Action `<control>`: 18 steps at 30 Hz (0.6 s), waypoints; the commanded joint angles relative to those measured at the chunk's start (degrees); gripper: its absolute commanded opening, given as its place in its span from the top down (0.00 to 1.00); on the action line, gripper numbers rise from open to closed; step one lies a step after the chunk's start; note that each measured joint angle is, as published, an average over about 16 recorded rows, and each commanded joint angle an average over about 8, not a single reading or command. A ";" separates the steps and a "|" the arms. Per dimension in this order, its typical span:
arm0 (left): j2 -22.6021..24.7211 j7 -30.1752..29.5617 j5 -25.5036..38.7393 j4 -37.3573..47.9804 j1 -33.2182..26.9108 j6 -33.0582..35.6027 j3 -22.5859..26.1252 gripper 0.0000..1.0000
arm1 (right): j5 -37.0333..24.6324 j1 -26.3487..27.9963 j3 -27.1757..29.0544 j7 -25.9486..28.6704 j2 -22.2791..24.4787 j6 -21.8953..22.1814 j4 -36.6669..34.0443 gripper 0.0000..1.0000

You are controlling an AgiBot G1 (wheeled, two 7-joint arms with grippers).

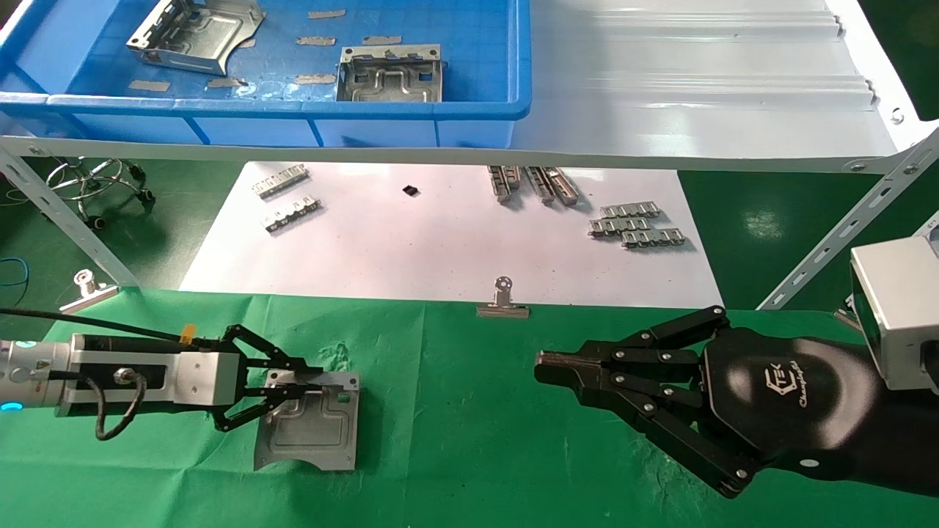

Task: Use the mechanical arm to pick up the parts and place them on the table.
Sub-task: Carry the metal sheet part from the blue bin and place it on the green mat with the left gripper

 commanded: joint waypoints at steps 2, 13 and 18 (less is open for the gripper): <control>0.89 2.12 0.05 2.00 -0.13 -0.75 -0.09 0.17 | 0.00 0.00 0.00 0.00 0.00 0.00 0.00 1.00; 2.34 5.94 -0.28 6.34 -0.66 -0.23 -0.41 0.00 | 0.00 0.00 0.00 0.00 0.00 0.00 0.00 1.00; 2.27 5.92 -0.86 7.80 -1.45 1.13 -0.80 0.00 | 0.00 0.00 0.00 0.00 0.00 0.00 0.00 1.00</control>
